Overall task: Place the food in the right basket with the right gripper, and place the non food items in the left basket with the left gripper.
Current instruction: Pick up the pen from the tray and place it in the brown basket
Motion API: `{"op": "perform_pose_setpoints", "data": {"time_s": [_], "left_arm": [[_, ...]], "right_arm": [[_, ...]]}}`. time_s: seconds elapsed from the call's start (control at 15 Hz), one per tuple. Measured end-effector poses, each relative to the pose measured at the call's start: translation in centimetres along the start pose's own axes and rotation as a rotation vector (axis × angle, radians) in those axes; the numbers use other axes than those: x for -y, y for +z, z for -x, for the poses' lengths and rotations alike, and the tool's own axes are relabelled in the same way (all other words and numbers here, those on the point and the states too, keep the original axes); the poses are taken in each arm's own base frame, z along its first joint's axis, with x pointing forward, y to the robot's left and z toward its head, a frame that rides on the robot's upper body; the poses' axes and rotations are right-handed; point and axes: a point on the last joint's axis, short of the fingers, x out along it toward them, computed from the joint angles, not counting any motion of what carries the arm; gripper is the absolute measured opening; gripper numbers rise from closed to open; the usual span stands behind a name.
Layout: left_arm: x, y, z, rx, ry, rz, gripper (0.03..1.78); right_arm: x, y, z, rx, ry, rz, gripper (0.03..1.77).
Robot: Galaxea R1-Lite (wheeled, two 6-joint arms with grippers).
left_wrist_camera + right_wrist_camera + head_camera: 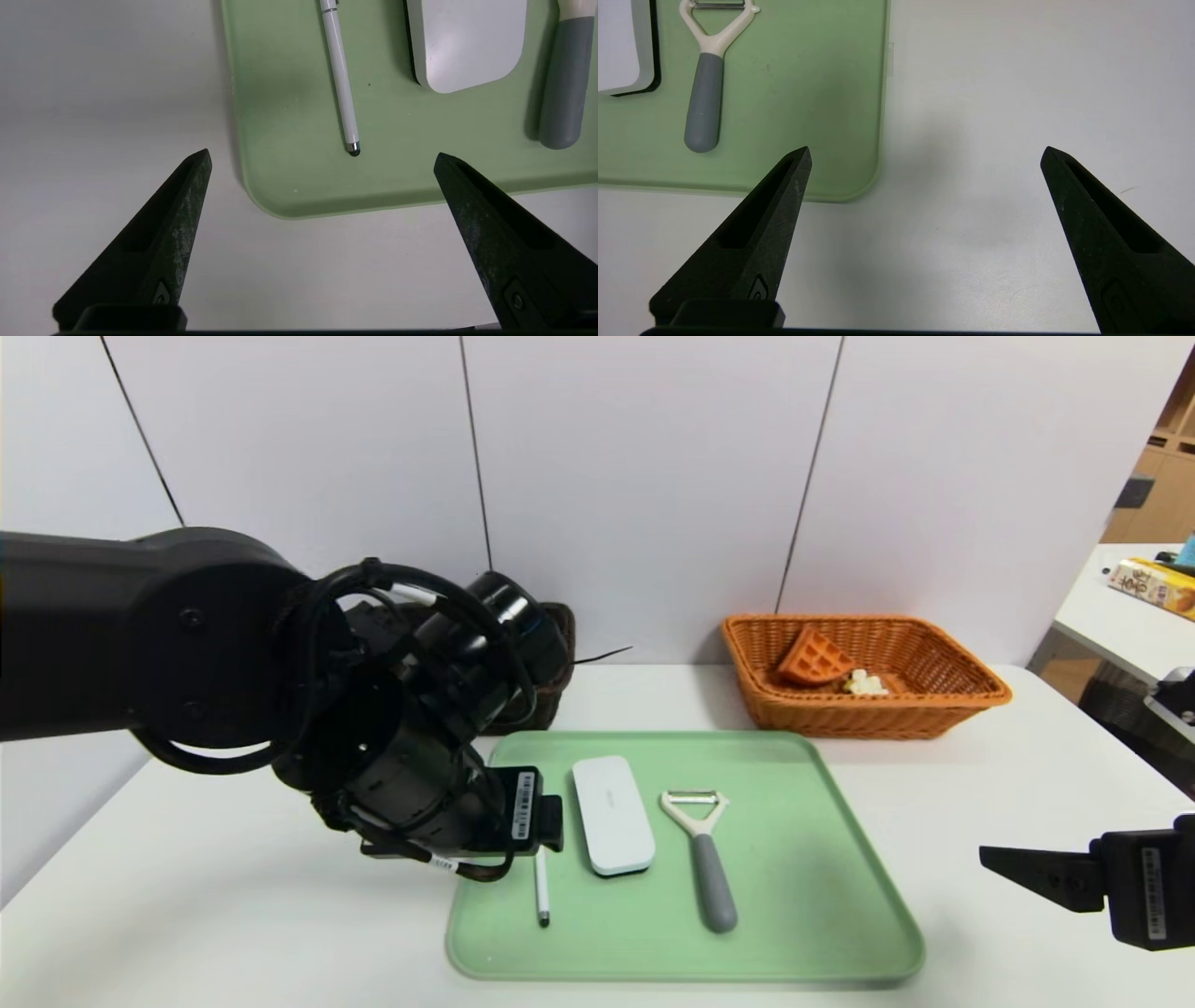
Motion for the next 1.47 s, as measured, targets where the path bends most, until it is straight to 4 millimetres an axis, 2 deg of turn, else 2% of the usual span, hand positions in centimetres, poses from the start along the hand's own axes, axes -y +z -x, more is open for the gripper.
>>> {"op": "perform_pose_setpoints", "data": {"time_s": [0.4, 1.07, 1.47], "left_arm": [[1.4, 0.8, -2.4, -0.031, 0.025, -0.009, 1.69], [3.0, 1.0, -6.7, -0.080, 0.115, -0.041, 1.69], [3.3, 0.9, -8.2, -0.085, 0.153, -0.045, 1.69]], "right_arm": [[0.1, -0.4, -0.1, -0.008, -0.002, 0.002, 1.69], [0.1, -0.4, -0.2, -0.005, -0.001, 0.001, 1.69], [0.1, -0.5, -0.2, -0.003, 0.000, 0.002, 1.69]]}}
